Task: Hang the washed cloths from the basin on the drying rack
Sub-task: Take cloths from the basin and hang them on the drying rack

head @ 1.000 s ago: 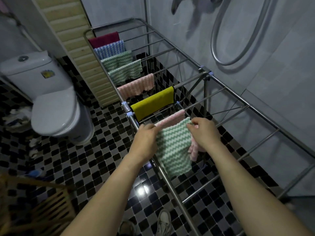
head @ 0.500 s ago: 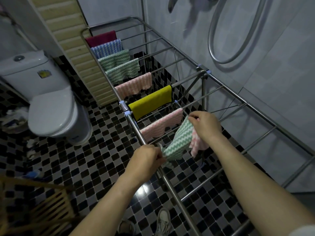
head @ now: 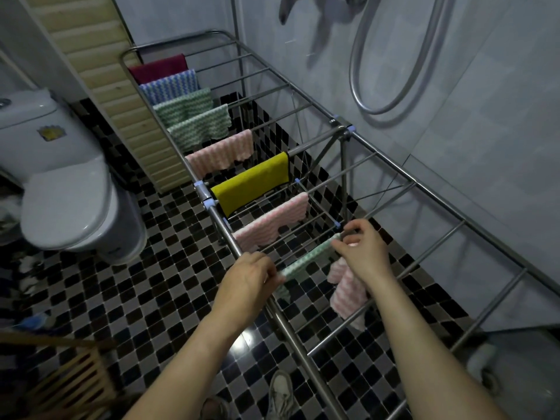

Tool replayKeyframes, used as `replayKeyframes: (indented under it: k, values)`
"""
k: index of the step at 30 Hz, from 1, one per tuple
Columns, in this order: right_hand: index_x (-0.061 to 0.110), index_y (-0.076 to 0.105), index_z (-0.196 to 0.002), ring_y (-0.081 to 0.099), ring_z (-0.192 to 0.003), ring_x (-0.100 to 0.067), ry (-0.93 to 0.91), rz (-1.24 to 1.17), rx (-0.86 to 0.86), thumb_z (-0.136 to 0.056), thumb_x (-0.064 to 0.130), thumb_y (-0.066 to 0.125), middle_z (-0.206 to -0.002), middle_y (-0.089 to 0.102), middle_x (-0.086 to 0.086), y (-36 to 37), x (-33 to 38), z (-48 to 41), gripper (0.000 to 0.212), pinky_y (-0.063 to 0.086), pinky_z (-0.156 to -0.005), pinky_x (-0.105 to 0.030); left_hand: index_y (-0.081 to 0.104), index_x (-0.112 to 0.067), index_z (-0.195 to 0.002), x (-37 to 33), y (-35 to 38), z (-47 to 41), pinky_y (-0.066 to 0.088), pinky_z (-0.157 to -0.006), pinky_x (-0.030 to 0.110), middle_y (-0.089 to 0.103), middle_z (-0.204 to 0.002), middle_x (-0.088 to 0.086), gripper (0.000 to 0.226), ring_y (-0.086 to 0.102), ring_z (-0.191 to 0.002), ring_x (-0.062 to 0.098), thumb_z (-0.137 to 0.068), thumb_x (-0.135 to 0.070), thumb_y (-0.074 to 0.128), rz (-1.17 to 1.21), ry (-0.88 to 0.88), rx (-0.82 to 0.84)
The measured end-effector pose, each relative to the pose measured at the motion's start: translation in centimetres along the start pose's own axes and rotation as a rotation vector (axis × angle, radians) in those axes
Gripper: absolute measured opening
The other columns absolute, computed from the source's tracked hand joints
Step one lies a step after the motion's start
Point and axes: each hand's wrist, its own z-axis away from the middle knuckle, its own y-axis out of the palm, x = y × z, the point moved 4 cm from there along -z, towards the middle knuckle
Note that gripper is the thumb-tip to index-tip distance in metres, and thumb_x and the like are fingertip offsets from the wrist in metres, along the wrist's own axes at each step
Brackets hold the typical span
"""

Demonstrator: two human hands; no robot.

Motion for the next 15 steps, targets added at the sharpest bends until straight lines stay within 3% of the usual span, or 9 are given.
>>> replayKeyframes:
  k: [6, 10, 15]
  values:
    - [0.022, 0.061, -0.090, 0.064, -0.087, -0.017, 0.005, -0.022, -0.118, -0.085, 0.011, 0.067, -0.093, 0.063, 0.005, -1.0, 0.1, -0.9, 0.014, 0.053, -0.072, -0.030, 0.063, -0.023, -0.085, 0.8, -0.4, -0.2, 0.047, -0.069, 0.023, 0.057, -0.088, -0.011, 0.021, 0.048, -0.082, 0.007, -0.087, -0.044, 0.059, -0.010, 0.075, -0.027]
    - [0.019, 0.062, -0.098, 0.060, -0.080, -0.014, -0.011, 0.044, -0.158, -0.085, 0.013, 0.064, -0.099, 0.061, 0.002, -1.5, 1.2, -1.8, 0.015, 0.046, -0.066, -0.024, 0.063, -0.019, -0.084, 0.5, -0.9, 0.4, 0.048, -0.062, 0.024, 0.059, -0.088, -0.006, 0.020, 0.050, -0.080, 0.011, -0.084, -0.038, 0.066, -0.084, 0.206, -0.115]
    - [0.016, 0.066, -0.106, 0.055, -0.086, -0.016, -0.077, 0.218, -0.139, -0.085, 0.015, 0.062, -0.101, 0.063, -0.001, -1.2, 1.9, -1.9, 0.022, 0.041, -0.072, -0.025, 0.067, -0.024, -0.082, 0.8, -0.1, 1.5, 0.051, -0.064, 0.027, 0.060, -0.093, -0.007, 0.028, 0.051, -0.085, 0.010, -0.080, -0.051, 0.064, -0.155, 0.251, -0.020]
